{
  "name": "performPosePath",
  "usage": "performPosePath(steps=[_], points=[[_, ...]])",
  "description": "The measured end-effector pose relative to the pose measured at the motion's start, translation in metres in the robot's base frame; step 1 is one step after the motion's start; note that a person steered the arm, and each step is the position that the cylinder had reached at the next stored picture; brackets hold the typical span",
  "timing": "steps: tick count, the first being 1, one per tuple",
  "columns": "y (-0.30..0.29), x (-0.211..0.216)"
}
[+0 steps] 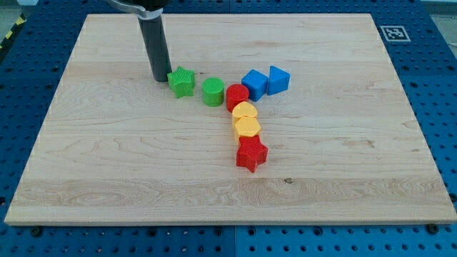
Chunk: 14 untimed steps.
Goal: Slide the green star closer to the green circle at the center
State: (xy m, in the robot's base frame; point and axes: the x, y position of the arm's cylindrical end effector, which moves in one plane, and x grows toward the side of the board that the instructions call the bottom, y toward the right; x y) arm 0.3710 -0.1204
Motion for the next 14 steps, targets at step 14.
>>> performPosePath(steps=[14], points=[[0.015, 0.034]])
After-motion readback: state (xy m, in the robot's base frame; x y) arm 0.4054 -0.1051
